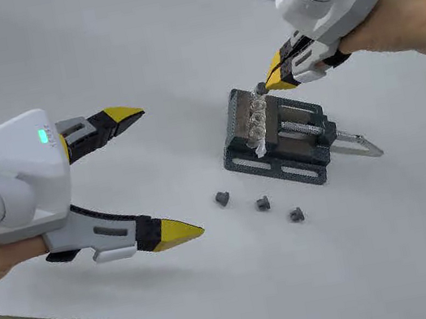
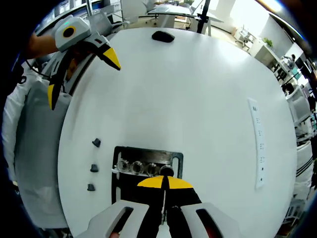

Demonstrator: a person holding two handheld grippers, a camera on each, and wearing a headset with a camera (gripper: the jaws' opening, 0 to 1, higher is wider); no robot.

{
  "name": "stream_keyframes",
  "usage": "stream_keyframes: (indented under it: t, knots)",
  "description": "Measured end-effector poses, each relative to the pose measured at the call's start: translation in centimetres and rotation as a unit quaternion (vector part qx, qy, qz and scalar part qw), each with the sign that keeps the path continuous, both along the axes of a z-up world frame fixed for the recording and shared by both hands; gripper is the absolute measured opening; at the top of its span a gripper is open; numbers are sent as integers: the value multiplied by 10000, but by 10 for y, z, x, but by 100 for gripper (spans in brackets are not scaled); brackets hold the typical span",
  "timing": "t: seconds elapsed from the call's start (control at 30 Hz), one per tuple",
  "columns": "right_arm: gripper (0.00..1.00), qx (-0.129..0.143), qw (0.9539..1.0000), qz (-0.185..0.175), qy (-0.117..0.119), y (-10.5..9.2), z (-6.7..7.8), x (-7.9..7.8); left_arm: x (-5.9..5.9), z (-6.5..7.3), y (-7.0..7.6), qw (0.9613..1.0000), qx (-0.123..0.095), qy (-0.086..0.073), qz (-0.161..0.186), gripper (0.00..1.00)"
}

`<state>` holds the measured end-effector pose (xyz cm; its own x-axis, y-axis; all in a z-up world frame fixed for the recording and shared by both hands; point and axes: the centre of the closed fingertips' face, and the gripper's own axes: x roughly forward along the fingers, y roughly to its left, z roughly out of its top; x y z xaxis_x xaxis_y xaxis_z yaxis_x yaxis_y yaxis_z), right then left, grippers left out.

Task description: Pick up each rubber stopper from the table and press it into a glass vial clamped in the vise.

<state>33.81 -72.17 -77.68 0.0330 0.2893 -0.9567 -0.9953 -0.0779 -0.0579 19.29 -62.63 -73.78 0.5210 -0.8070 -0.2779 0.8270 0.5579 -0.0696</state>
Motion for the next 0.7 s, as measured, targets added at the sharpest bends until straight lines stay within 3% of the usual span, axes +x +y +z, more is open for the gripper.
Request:
stream_keyframes:
  t: [0.17,0.7]
  knots:
    - [0,154,9997,-148,-74,-7,8,-1,-1,4,-2,10000,68,-36,-32,93]
    - [14,835,9941,-641,-255,-19,37,-16,-9,11,-6,9996,225,-85,-156,96]
